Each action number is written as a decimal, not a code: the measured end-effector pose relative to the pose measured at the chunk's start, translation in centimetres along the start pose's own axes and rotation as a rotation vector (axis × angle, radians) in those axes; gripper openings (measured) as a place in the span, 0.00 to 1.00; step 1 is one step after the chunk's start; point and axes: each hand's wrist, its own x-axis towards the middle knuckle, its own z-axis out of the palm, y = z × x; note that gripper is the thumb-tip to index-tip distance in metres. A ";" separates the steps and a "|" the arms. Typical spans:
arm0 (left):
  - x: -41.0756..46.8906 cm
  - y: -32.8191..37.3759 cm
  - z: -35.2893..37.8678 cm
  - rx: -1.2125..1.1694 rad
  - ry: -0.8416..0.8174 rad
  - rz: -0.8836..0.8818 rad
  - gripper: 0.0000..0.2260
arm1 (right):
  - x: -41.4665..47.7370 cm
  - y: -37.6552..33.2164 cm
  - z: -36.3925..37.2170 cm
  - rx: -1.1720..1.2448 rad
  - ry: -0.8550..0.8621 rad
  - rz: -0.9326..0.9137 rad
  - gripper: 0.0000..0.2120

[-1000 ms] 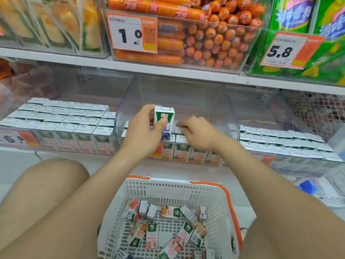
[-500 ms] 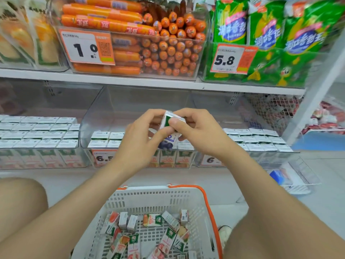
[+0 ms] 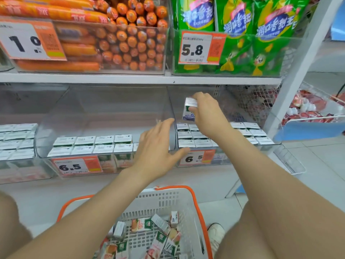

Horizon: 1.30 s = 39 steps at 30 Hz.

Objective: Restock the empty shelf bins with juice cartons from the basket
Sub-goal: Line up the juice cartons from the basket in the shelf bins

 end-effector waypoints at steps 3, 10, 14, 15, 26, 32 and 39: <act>0.1 -0.3 1.0 0.021 0.043 0.006 0.40 | 2.0 0.6 2.3 -0.026 -0.062 -0.021 0.19; 0.1 -1.0 1.5 0.022 0.074 0.006 0.39 | 4.6 1.2 3.6 0.004 -0.438 -0.011 0.18; 0.0 -0.9 1.6 0.053 0.082 0.006 0.38 | 5.2 2.0 2.4 -0.002 -0.479 -0.059 0.10; 0.0 -0.9 1.7 0.064 0.085 0.008 0.38 | 5.1 1.9 2.3 0.008 -0.501 -0.053 0.10; -0.3 -1.0 0.2 -0.066 -0.018 0.029 0.38 | -0.1 -0.3 1.8 0.006 -0.309 0.010 0.23; -5.8 -2.7 -0.9 -0.059 0.336 0.214 0.08 | -7.9 -6.7 -0.9 0.066 -0.038 -0.133 0.11; -14.7 -9.4 3.9 0.019 -0.236 -0.085 0.04 | -16.0 -10.6 5.1 -0.188 -0.917 -0.402 0.17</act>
